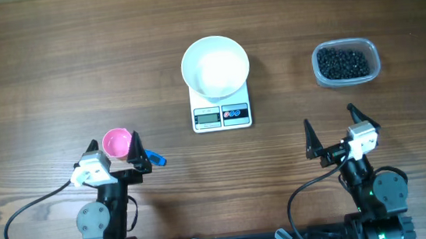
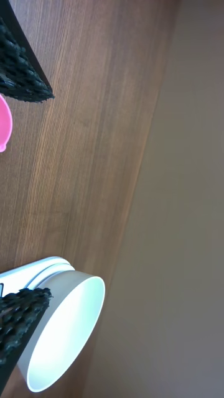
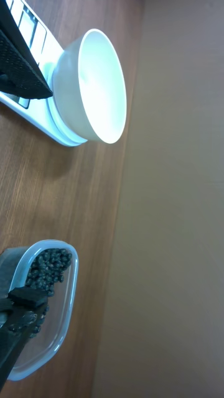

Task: Scoop item into bowl and weigh 150g on scale
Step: 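Move the left gripper down to the blue handle of the pink scoop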

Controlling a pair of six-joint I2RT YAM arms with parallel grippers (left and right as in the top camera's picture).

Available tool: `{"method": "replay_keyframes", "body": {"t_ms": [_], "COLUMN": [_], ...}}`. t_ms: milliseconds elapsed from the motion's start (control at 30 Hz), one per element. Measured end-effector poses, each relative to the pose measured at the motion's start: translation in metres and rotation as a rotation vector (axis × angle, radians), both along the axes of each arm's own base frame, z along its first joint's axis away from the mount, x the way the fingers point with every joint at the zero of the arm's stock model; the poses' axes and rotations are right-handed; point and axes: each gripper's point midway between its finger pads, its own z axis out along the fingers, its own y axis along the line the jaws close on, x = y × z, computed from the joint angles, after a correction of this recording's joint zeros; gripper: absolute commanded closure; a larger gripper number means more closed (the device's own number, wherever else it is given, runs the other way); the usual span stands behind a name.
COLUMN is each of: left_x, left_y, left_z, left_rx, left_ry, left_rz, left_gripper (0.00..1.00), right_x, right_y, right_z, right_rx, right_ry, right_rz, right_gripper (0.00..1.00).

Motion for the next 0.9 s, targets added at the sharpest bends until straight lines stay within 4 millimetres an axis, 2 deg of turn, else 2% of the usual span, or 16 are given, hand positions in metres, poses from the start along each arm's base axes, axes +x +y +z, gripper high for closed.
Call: {"method": "replay_keyframes", "body": {"t_ms": [567, 600, 667, 700, 733, 833, 867, 900], "left_x": [0.0, 0.0, -0.002, -0.009, -0.011, -0.025, -0.036, -0.043], "left_y": [0.0, -0.004, -0.026, -0.053, -0.06, -0.075, -0.078, -0.08], "left_z": [0.0, 0.001, 0.004, 0.009, 0.014, 0.074, 0.102, 0.115], "left_rx": [-0.006, -0.033, -0.192, -0.369, -0.433, -0.547, -0.538, -0.536], "left_ry": [-0.001, -0.003, 0.0, 0.028, 0.028, -0.162, -0.27, -0.313], "left_rz": [-0.002, -0.022, -0.144, -0.295, -0.335, -0.492, -0.551, -0.583], "left_gripper": [0.0, 0.0, 0.0, 0.0, 0.0, 0.0, 0.0, 0.0], "right_x": [0.0, 0.0, 0.0, 0.0, 0.0, 0.0, 0.0, 0.0], "right_y": [0.0, 0.0, 0.0, 0.0, 0.0, 0.0, 0.0, 0.0], "right_z": [0.0, 0.0, 0.0, 0.0, 0.0, -0.001, -0.001, -0.001], "right_rx": [0.0, 0.0, 0.0, 0.0, 0.0, -0.001, -0.001, -0.001], "right_ry": [0.0, 0.0, 0.0, 0.0, 0.0, 0.002, 0.004, 0.004], "right_rz": [0.0, 0.0, 0.0, 0.0, 0.0, 0.001, 0.0, 0.001], "right_gripper": [0.0, 0.0, 0.0, 0.0, 0.0, 0.0, 0.0, 0.0]}}
